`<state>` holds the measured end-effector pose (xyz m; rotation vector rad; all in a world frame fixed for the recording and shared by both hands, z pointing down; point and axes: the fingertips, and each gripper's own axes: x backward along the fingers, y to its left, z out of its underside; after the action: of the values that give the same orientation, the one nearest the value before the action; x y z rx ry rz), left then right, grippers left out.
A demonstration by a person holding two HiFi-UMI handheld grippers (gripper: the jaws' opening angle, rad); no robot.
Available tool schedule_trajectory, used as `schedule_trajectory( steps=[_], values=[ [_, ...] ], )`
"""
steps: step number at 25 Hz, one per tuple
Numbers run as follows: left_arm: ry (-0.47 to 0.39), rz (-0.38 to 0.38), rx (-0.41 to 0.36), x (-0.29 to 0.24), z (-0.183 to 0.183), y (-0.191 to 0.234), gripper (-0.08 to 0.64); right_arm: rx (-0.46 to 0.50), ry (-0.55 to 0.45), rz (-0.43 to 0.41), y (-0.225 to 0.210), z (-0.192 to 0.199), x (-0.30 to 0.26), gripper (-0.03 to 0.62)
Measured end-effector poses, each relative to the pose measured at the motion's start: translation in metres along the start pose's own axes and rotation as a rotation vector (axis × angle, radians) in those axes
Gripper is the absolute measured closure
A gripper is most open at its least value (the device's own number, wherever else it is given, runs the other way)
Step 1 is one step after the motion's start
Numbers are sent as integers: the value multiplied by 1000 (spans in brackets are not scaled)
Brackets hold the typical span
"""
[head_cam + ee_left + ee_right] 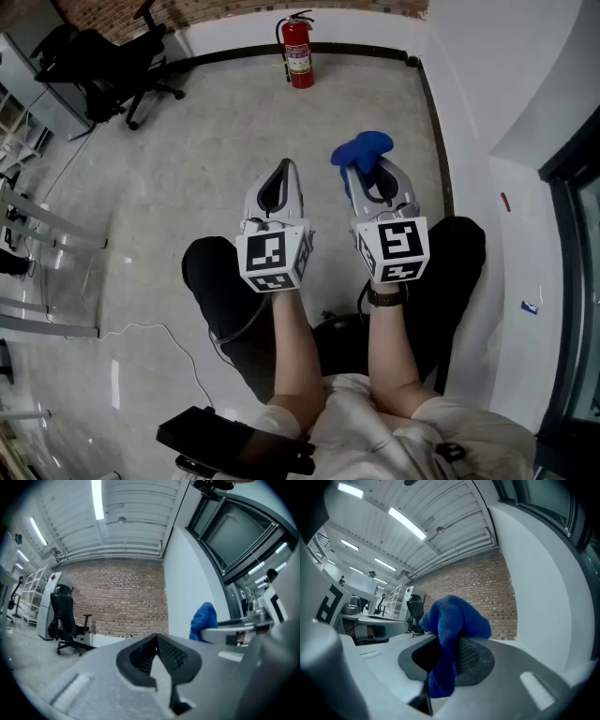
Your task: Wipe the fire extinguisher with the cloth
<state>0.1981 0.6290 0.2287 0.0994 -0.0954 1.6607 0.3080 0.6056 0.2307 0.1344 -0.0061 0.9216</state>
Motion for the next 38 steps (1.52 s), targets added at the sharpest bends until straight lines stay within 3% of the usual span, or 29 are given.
schedule_trajectory(
  steps=[9,22,27,30,38],
  values=[
    [39,1,42,-20,7,9,558,-26,26,-40,8,15,-29,512],
    [84,24,35,-106,39,47,558,-111,61,-106,11,52,-140,512],
    [42,-52,0,-115,15,80,558,-128,10,-117,2,27,-171,512],
    [18,-82,51,-116,7,91,558,-75,-5,-176,15,18,-178,512],
    [35,-27,80,-174,38,111,558,-89,72,-128,-5,65,-227,512]
  ],
)
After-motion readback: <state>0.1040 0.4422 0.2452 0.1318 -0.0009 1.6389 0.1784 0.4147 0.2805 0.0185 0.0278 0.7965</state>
